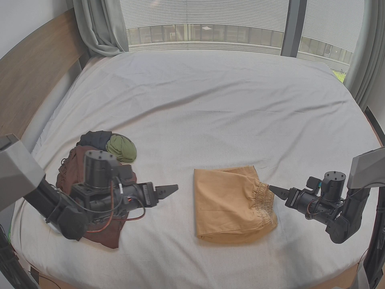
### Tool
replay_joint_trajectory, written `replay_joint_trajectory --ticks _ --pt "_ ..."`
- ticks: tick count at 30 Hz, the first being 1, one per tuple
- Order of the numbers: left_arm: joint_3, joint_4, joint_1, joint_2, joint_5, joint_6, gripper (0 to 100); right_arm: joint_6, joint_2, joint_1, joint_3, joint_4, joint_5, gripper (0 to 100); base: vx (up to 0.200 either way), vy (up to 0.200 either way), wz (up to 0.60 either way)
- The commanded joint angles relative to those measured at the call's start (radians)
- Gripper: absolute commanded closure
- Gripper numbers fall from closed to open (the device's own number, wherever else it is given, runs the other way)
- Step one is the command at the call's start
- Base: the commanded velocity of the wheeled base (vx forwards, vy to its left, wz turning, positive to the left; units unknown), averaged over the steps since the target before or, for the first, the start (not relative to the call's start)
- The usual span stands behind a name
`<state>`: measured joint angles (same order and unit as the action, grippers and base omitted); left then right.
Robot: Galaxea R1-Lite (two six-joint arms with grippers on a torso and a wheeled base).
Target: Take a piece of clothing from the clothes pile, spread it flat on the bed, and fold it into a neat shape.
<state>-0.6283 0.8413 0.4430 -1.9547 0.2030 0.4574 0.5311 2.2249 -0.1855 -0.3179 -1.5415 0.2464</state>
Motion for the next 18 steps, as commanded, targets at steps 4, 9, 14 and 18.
replay_joint_trajectory --ticks 4,9,14,18 --pt "0.305 0.323 -0.248 0.065 0.165 -0.077 0 0.0 0.025 -0.012 0.008 0.0 0.001 0 0.0 0.0 0.0" --pt "0.426 0.489 -0.336 0.053 0.237 -0.083 0 0.0 0.039 -0.017 0.006 -0.002 -0.001 0 0.0 0.0 0.0" --pt "0.48 0.576 -0.395 0.019 0.248 -0.237 0 -0.003 0.058 -0.015 0.01 -0.002 -0.001 0 0.0 0.0 0.0" --pt "0.518 0.621 -0.42 -0.046 0.266 -0.336 0 -0.005 0.073 -0.011 0.011 0.0 0.001 0 0.0 0.0 0.0"
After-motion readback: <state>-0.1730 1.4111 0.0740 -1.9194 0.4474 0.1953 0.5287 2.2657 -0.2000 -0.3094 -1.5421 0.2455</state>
